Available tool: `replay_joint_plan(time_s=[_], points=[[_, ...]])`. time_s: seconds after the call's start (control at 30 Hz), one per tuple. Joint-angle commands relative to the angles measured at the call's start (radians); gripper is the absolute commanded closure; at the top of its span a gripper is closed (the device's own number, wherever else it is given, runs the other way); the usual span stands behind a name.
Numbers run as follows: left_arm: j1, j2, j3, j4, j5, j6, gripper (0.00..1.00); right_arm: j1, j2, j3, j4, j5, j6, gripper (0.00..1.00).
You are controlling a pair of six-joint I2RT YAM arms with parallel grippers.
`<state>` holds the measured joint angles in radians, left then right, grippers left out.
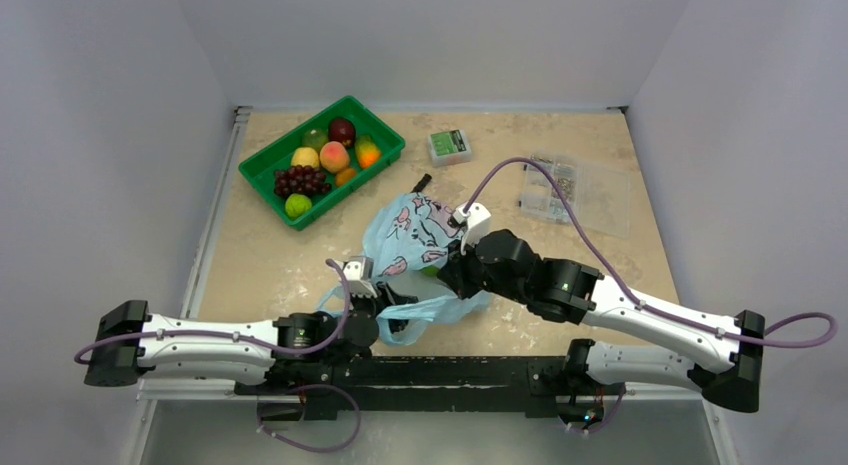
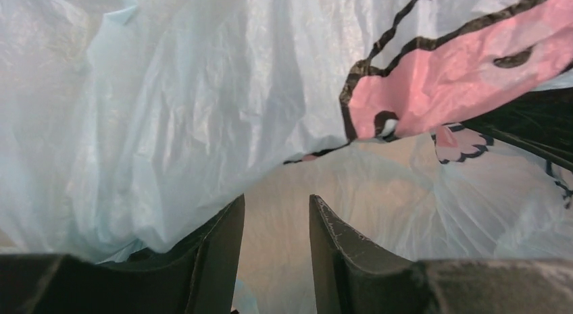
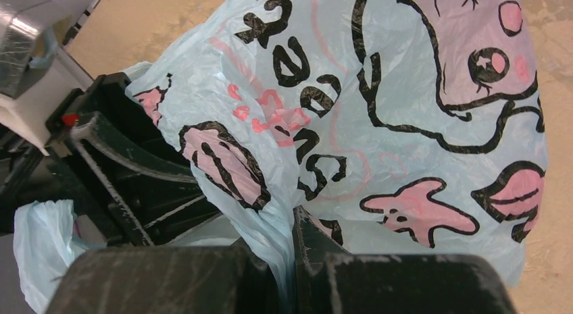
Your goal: Take the fake fruits out of the plastic bag
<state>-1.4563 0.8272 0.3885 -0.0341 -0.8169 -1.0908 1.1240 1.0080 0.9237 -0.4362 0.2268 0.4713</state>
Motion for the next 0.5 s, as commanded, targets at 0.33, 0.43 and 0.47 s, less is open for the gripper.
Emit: replay_joint_plan(time_s=[0.33,0.43,0.47], points=[[0.238,0.173,0.099,0.142,0.2,0.074,0.41,0.002,-0.012,-0.047,0.078,-0.07,0.002,1.0],[0.254,0.233,0.163,0.077,0.23,0.08,0.37,0.002,-0.031,-0.097,0.088,-0.064,0.018,1.0],[0.256,0.247,0.17,0.074,0.235,0.078,0.37,0.002,-0.035,-0.11,0.076,-0.057,0.03,1.0]])
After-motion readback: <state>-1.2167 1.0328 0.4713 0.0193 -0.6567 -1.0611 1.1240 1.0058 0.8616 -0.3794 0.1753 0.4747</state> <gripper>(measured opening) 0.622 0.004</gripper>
